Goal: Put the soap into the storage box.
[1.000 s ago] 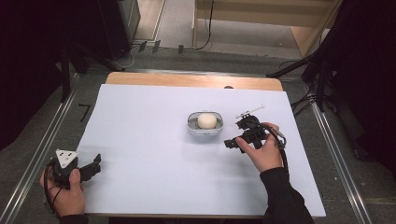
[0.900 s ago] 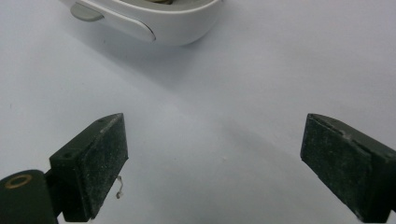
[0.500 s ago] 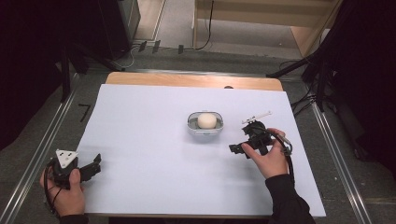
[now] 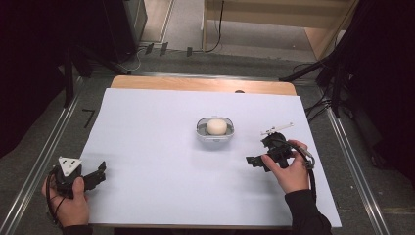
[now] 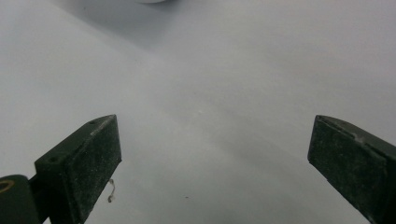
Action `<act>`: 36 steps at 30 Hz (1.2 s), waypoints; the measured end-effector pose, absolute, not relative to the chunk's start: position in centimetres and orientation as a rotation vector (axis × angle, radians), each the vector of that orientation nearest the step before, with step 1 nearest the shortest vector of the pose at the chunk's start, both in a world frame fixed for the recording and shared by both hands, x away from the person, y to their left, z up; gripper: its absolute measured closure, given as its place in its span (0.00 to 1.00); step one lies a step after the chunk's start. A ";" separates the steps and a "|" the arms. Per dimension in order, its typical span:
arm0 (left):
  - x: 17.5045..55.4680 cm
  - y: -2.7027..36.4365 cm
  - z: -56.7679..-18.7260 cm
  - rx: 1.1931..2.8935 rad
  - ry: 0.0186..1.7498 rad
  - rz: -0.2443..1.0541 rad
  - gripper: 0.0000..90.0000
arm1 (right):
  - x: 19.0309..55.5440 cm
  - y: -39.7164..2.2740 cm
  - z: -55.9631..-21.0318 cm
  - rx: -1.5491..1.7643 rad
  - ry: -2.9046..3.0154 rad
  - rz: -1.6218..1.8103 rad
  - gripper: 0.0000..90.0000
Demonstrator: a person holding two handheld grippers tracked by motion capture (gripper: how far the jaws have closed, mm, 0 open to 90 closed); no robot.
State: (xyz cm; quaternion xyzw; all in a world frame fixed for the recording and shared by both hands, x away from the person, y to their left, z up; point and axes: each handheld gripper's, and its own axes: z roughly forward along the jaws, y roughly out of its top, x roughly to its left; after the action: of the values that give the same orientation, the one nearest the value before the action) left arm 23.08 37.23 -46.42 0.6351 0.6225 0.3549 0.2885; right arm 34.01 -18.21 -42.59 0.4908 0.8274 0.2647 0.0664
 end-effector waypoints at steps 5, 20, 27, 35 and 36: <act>23.1 37.2 -46.4 1.695 1.662 0.948 0.16 | 33.6 -19.1 -42.8 1.489 2.480 0.802 0.03; 23.1 37.2 -46.4 1.697 1.658 0.951 0.16 | 32.4 -21.2 -43.5 1.507 2.443 0.785 0.03; 23.1 37.2 -46.4 1.699 1.657 0.952 0.16 | 31.0 -23.2 -45.0 1.566 2.377 0.859 0.10; 23.1 37.1 -46.4 1.705 1.657 0.958 0.16 | 29.6 -25.0 -45.9 1.581 2.345 0.872 0.10; 23.1 37.1 -46.4 1.705 1.657 0.959 0.16 | 29.4 -25.3 -45.9 1.586 2.339 0.872 0.10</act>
State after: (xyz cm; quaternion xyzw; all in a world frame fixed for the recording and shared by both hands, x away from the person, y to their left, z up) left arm 23.09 37.11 -46.44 0.6376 0.6196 0.3585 0.2847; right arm 29.39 -25.25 -45.91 0.5340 0.7876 0.2936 0.0920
